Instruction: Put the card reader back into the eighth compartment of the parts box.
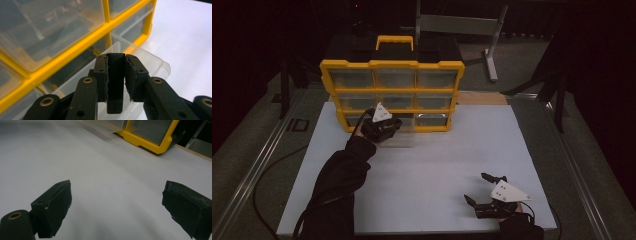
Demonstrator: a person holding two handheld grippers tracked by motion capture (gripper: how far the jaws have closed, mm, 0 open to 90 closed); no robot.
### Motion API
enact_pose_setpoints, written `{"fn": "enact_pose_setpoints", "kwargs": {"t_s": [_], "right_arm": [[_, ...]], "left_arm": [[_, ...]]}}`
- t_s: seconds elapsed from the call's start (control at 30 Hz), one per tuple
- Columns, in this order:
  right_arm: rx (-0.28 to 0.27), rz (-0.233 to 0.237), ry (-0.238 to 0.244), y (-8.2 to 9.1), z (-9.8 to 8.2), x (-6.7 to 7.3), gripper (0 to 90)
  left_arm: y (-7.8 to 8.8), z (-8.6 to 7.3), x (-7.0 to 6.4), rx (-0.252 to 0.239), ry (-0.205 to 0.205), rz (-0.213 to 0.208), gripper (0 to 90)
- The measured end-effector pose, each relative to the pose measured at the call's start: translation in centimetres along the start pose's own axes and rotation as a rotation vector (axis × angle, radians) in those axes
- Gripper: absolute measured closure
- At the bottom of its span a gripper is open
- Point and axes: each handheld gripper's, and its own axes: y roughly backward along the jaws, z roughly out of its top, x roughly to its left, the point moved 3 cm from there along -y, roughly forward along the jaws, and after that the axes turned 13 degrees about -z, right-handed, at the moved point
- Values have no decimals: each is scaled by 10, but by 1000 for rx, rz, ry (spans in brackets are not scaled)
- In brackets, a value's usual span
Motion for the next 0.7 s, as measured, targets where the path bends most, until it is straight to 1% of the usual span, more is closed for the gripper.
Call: {"fn": "enact_pose_setpoints", "kwargs": {"t_s": [0.03, 0.1, 0.13, 0.17, 0.2, 0.23, 0.27, 0.3, 0.33, 0.37, 0.6, 0.67, 0.7], "right_arm": [[-1, 1, 1, 0, 0, 0, 89], [-1, 1, 2, 0, 0, 0, 89], [1, 0, -1, 0, 0, 0, 89], [-1, 1, 2, 0, 0, 0, 89], [0, 0, 0, 0, 0, 0, 89], [0, 1, -1, 0, 0, 0, 89], [-1, 1, 2, 0, 0, 0, 89], [-1, 1, 2, 0, 0, 0, 89], [0, 1, 1, 0, 0, 0, 89], [-2, 0, 2, 0, 0, 0, 89], [-4, -2, 3, 0, 0, -1, 89], [-3, -2, 3, 0, 0, -1, 89], [-2, -2, 1, 0, 0, 0, 89]], "left_arm": [[0, 1, 0, -6, 6, -11, 645], [0, 2, -1, 0, 10, 0, 555], [0, 3, -2, 0, 10, -10, 516], [0, 4, -2, 4, 10, -2, 468], [1, 5, -3, 2, 8, -1, 443], [1, 6, -4, 3, 12, -9, 410], [2, 7, -5, 3, 11, -3, 362], [2, 7, -5, 3, 11, -3, 335], [2, 7, -5, 3, 11, -3, 335], [3, 9, -6, 10, 16, 0, 277], [12, 15, -7, -5, 42, -10, 163], [14, 16, -7, -7, 44, -11, 145], [16, 17, -8, -9, 61, -22, 115]]}}
